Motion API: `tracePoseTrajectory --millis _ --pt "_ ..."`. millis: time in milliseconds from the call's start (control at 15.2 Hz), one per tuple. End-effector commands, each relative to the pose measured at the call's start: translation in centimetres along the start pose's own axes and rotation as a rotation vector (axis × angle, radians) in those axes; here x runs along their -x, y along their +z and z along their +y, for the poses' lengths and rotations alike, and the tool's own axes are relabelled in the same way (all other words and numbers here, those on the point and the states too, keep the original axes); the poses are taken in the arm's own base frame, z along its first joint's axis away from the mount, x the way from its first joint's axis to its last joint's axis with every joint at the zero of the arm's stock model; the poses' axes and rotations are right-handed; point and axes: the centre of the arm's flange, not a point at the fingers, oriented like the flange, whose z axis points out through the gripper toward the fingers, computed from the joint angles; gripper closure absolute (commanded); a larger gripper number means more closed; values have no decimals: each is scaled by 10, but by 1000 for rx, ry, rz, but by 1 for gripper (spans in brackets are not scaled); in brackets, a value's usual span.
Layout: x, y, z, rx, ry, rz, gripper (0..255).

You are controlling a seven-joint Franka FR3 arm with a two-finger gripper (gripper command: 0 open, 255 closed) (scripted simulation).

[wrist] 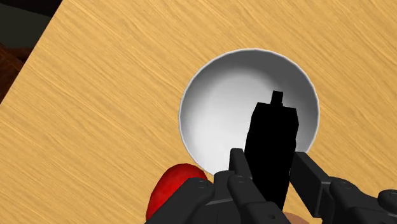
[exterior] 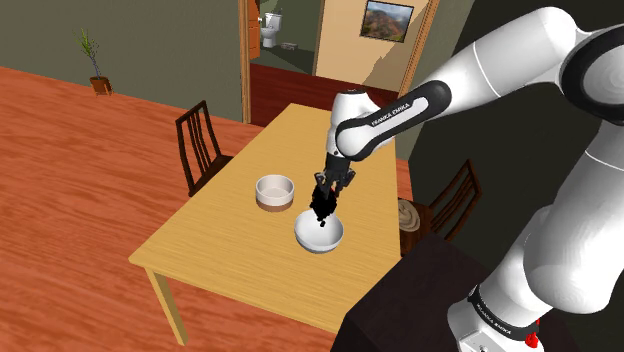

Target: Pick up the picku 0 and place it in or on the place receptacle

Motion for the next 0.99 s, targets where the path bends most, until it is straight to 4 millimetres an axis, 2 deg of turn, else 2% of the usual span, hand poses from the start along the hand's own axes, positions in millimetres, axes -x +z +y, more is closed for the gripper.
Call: tracePoseTrajectory --millis 0,924 --pt "5 5 -14 0 2 0 255" --pt "3 79 -15 0 2 0 255"
